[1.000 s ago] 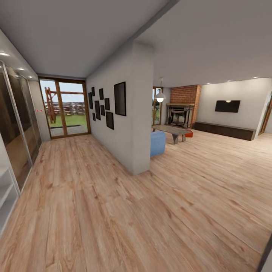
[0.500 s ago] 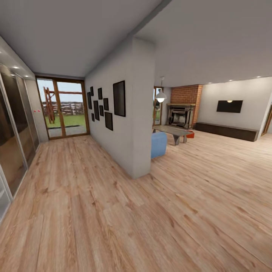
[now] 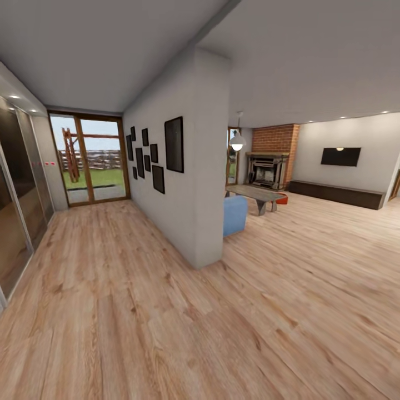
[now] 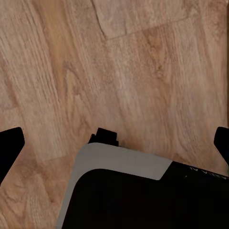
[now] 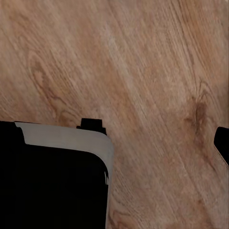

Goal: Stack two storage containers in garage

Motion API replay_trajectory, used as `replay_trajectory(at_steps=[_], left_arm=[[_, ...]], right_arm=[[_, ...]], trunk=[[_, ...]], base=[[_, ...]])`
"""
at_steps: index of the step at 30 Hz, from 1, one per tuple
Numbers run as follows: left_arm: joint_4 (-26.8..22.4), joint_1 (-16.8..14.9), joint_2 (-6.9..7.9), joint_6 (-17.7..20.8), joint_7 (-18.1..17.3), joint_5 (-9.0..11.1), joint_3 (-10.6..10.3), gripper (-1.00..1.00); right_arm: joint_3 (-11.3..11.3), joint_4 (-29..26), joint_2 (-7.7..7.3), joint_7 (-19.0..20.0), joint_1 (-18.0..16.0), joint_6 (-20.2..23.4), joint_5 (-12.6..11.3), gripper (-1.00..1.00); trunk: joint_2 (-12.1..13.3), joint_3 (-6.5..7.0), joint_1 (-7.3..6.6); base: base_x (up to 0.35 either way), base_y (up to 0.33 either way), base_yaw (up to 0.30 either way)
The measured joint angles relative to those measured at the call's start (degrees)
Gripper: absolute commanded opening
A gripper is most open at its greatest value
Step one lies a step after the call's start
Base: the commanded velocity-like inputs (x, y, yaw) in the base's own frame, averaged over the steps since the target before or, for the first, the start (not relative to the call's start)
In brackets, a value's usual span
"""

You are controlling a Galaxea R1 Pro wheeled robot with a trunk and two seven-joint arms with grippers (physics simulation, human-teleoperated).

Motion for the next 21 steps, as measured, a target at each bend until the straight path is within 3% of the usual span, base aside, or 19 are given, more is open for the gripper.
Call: replay_trajectory(at_steps=[21], left_arm=[[0.0, 0.0, -0.07, 0.0, 0.0, -0.1, 0.0, 1.0]], right_arm=[[0.0, 0.0, -0.08, 0.5, 0.0, 0.1, 0.2, 1.0]], trunk=[[0.0, 0.0, 0.0]], base=[[0.327, 0.0, 0.0]])
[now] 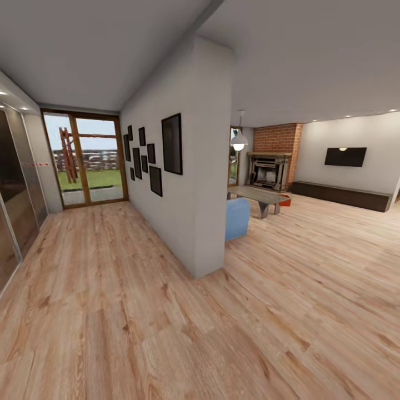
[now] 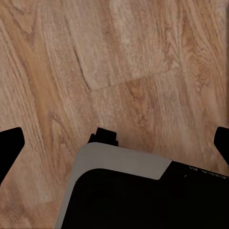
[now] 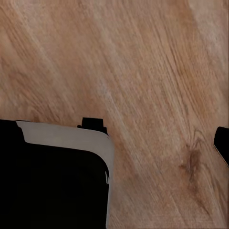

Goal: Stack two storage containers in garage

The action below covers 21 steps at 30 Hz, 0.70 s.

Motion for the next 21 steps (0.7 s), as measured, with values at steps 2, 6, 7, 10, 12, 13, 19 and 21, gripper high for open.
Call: replay_trajectory(at_steps=[2, 6, 7, 10, 12, 13, 19, 21], left_arm=[[0.0, 0.0, 0.0, 0.0, 0.0, 0.0, 0.0, 1.0], [0.0, 0.0, 0.0, 0.0, 0.0, 0.0, 0.0, 1.0], [0.0, 0.0, 0.0, 0.0, 0.0, 0.0, 0.0, 1.0], [0.0, 0.0, 0.0, -0.1, 0.0, 0.0, 0.0, 1.0], [0.0, 0.0, 0.0, 0.0, 0.0, 0.0, 0.0, 1.0], [0.0, 0.0, 0.0, 0.0, 0.0, 0.0, 0.0, 1.0], [0.0, 0.0, -0.01, 0.0, 0.0, 0.0, 0.0, 1.0], [0.0, 0.0, -0.01, 0.0, 0.0, 0.0, 0.0, 1.0]], right_arm=[[0.0, 0.0, -0.05, 0.1, 0.0, 0.0, 0.1, 1.0], [0.0, 0.0, -0.08, 0.2, 0.0, 0.0, 0.1, 1.0], [0.0, 0.0, -0.08, 0.2, 0.0, 0.0, 0.1, 1.0], [0.0, 0.0, 0.03, 0.3, 0.0, 0.0, 0.1, 1.0], [0.0, 0.0, 0.06, 0.4, 0.0, 0.0, 0.1, 1.0], [0.0, 0.0, 0.1, 0.4, 0.0, 0.0, 0.1, 1.0], [0.0, 0.0, 0.16, 0.4, 0.0, 0.0, 0.0, 1.0], [0.0, 0.0, 0.16, 0.4, 0.0, 0.0, 0.0, 1.0]], trunk=[[0.0, 0.0, 0.0], [0.0, 0.0, 0.0], [0.0, 0.0, 0.0], [0.0, 0.0, 0.0], [0.0, 0.0, 0.0], [0.0, 0.0, 0.0], [0.0, 0.0, 0.0], [0.0, 0.0, 0.0]], base=[[0.327, 0.0, 0.0], [0.327, 0.0, 0.0], [0.327, 0.0, -0.077], [0.327, 0.0, -0.147], [0.327, 0.0, -0.21], [0.327, 0.0, -0.229], [0.327, 0.0, -0.27], [0.327, 0.0, -0.286]])
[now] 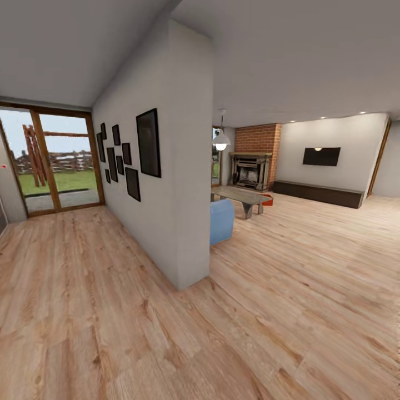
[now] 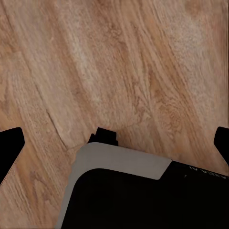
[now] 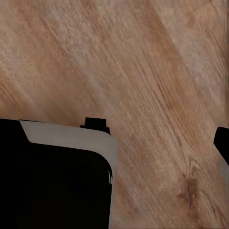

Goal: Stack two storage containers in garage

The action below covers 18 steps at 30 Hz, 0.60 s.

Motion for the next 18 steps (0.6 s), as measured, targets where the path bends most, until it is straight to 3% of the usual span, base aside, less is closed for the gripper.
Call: replay_trajectory(at_steps=[18], left_arm=[[0.0, 0.0, 0.07, -0.1, 0.0, 0.0, 0.0, 1.0]], right_arm=[[0.0, 0.0, -0.08, 0.0, 0.0, 0.1, 0.0, 1.0]], trunk=[[0.0, 0.0, 0.0]], base=[[0.327, 0.0, -0.291]])
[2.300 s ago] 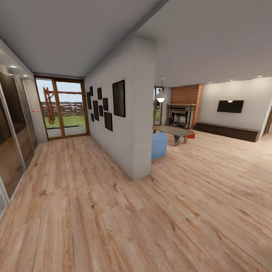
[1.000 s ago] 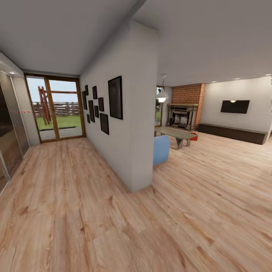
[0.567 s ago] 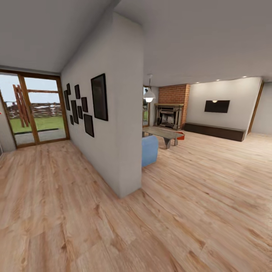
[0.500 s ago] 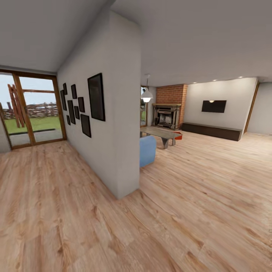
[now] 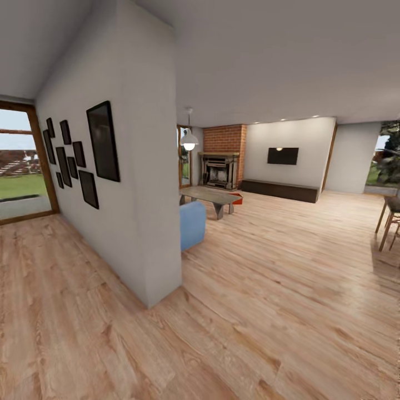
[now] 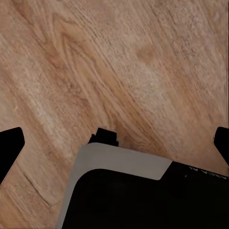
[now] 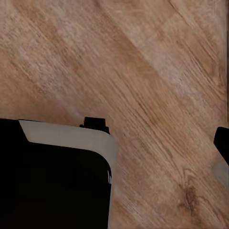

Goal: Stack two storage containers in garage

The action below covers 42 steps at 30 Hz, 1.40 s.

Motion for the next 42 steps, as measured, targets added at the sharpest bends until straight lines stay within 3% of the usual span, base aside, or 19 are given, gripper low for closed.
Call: replay_trajectory(at_steps=[32, 42], left_arm=[[0.0, 0.0, 0.02, 0.1, 0.0, 0.1, 0.0, 1.0], [0.0, 0.0, 0.03, 0.1, 0.0, 0.2, 0.1, 1.0]], right_arm=[[0.0, 0.0, -0.12, 0.2, 0.0, 0.2, 0.0, 1.0], [0.0, 0.0, -0.25, 0.1, 0.0, 0.0, 0.1, 1.0]], trunk=[[0.0, -0.3, 0.0], [0.0, -0.42, 0.0]], base=[[0.327, 0.0, -0.292], [0.327, 0.0, -0.056]])
